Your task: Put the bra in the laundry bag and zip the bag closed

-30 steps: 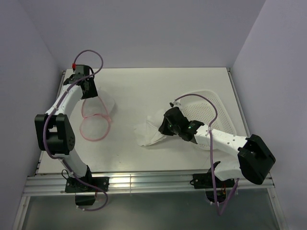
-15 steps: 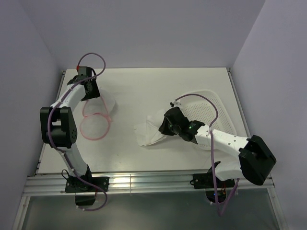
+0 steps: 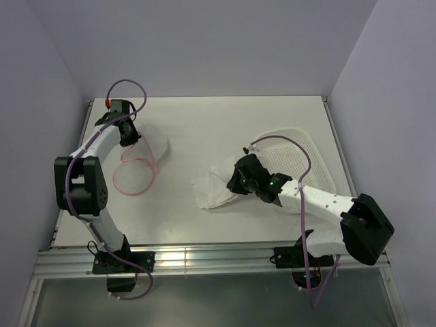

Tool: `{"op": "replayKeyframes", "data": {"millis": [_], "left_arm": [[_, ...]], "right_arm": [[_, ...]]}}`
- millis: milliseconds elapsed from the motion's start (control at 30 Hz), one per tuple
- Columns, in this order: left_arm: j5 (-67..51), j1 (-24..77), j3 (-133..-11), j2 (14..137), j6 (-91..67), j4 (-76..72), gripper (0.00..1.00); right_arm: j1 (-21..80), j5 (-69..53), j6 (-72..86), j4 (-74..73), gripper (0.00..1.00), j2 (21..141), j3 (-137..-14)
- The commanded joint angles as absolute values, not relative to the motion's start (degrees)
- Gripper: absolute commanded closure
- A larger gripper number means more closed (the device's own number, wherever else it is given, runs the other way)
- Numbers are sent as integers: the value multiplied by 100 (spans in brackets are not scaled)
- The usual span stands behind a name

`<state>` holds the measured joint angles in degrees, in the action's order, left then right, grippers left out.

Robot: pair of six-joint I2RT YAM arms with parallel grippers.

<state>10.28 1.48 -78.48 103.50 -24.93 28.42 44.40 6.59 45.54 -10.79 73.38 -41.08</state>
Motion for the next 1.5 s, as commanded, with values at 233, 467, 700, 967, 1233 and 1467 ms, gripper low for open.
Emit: {"op": "replayKeyframes", "data": {"millis": [233,467,700,967,1233,1467], "left_arm": [[625,105,-6970,8289,-4481,2944,100],[89,123,-6313,7367,-5571,2874,100],[-26,500,-5477,6417,-6441,2699,100],[615,1896,-4844,5977,-7013,2611,100],[764,2724,-4202,5766,-7277,2259,100],[642,2979,-3648,5283,-7321,2241,100]], "right_arm": [[4377,791,4491,-1011,100,6987,-4192],[4342,528,4395,-1107,100,6812,-4464],[4324,159,4228,-1511,100,6048,-4992],[4333,-430,4491,-1301,100,5660,-5054],[4324,-370,4650,-993,100,5607,-5212],[4324,-246,4710,-730,100,5932,-5248]]}}
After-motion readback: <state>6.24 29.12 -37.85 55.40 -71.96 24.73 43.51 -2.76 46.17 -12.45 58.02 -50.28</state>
